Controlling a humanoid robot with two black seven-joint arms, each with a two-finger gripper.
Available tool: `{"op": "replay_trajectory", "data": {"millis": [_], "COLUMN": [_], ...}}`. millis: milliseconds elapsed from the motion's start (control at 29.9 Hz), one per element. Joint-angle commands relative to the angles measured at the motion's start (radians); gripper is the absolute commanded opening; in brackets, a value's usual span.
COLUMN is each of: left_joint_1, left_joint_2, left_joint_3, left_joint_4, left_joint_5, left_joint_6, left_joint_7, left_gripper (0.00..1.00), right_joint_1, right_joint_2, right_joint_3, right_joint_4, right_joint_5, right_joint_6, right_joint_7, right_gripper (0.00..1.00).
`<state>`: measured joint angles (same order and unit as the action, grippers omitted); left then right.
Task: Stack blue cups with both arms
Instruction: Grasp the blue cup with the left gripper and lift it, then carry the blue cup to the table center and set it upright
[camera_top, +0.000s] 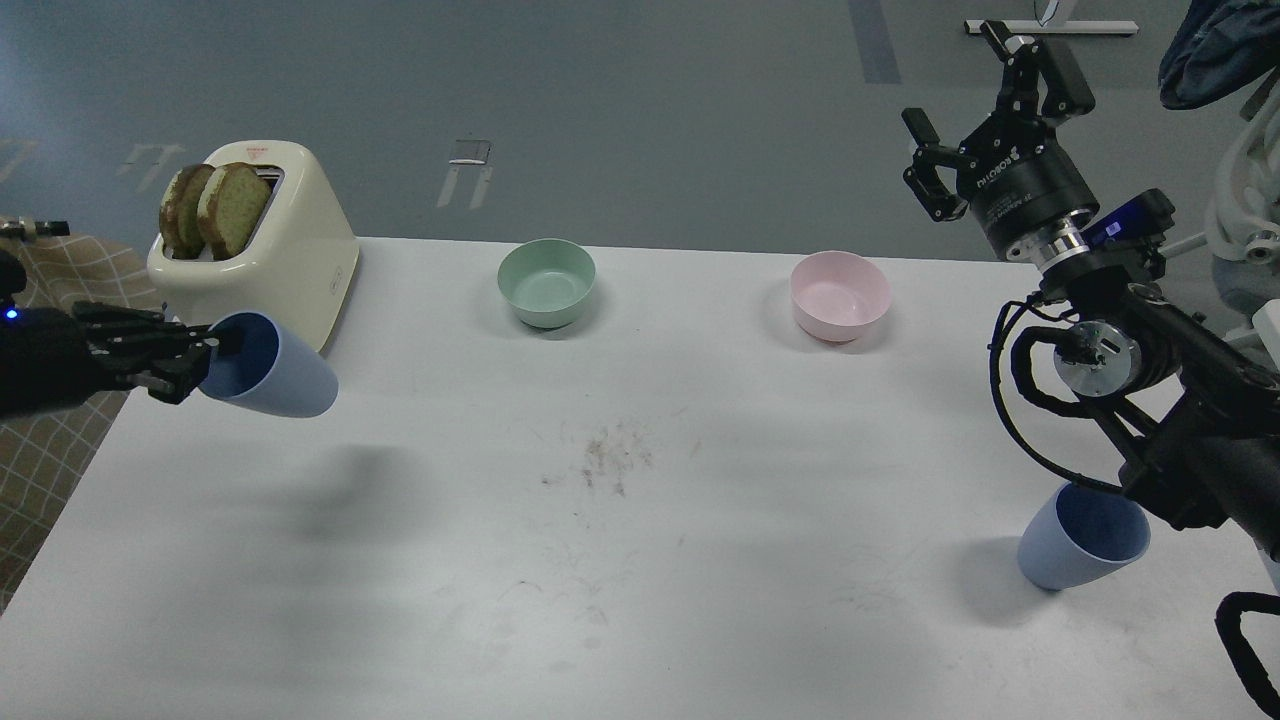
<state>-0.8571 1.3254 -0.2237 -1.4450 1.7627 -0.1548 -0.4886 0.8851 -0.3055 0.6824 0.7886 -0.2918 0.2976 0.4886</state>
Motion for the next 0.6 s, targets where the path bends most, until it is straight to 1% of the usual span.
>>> {"op": "replay_trajectory", "data": {"millis": [0, 33, 67, 100, 167, 200, 267, 334, 434, 468, 534, 568], "left_joint_1": [-0.14, -0.155, -0.175, -0.175, -0.209, -0.217, -0.227, -0.227, -0.229, -0.23, -0.235, -0.247], "left_joint_2": [-0.179, -0.202, -0.251, -0.252, -0.377, -0.414, -0.552, -0.61, -0.73, -0.773, -0.821, -0.863], "left_joint_3": [0.004, 0.004, 0.003, 0.003, 0.006, 0.007, 0.012, 0.013, 0.03, 0.036, 0.046, 0.059], "left_joint_4": [0.0, 0.0, 0.0, 0.0, 0.015, 0.024, 0.076, 0.1, 0.145, 0.176, 0.216, 0.257], "left_joint_5": [0.076, 0.08, 0.08, 0.08, 0.083, 0.083, 0.09, 0.112, 0.194, 0.216, 0.245, 0.277], "left_joint_6": [-0.13, -0.147, -0.176, -0.176, -0.219, -0.23, -0.27, -0.288, -0.318, -0.331, -0.334, -0.334], "left_joint_7": [0.0, 0.0, 0.0, 0.0, 0.0, 0.0, 0.0, 0.0, 0.0, 0.0, 0.0, 0.0], "left_gripper": [0.0, 0.0, 0.0, 0.0, 0.0, 0.0, 0.0, 0.0, 0.0, 0.0, 0.0, 0.0], "right_joint_1": [0.079, 0.093, 0.121, 0.121, 0.159, 0.166, 0.19, 0.201, 0.218, 0.224, 0.229, 0.23], "right_joint_2": [0.002, 0.003, 0.005, 0.005, 0.005, 0.005, 0.003, 0.0, -0.006, -0.007, -0.009, -0.014], "right_joint_3": [-0.056, -0.066, -0.081, -0.081, -0.093, -0.095, -0.098, -0.099, -0.099, -0.099, -0.099, -0.101], "right_joint_4": [-0.018, -0.025, -0.035, -0.035, -0.048, -0.049, -0.051, -0.051, -0.051, -0.051, -0.051, -0.051], "right_joint_5": [-0.004, -0.004, -0.001, -0.001, 0.0, 0.0, 0.0, -0.001, -0.001, -0.001, -0.004, -0.006], "right_joint_6": [0.0, 0.0, 0.0, 0.0, -0.002, -0.002, -0.002, -0.002, -0.002, -0.002, -0.002, -0.002], "right_joint_7": [0.0, 0.0, 0.0, 0.0, 0.0, 0.0, 0.0, 0.0, 0.0, 0.0, 0.0, 0.0], "right_gripper": [1.0, 1.0, 1.0, 1.0, 1.0, 1.0, 1.0, 1.0, 1.0, 1.0, 1.0, 1.0]}}
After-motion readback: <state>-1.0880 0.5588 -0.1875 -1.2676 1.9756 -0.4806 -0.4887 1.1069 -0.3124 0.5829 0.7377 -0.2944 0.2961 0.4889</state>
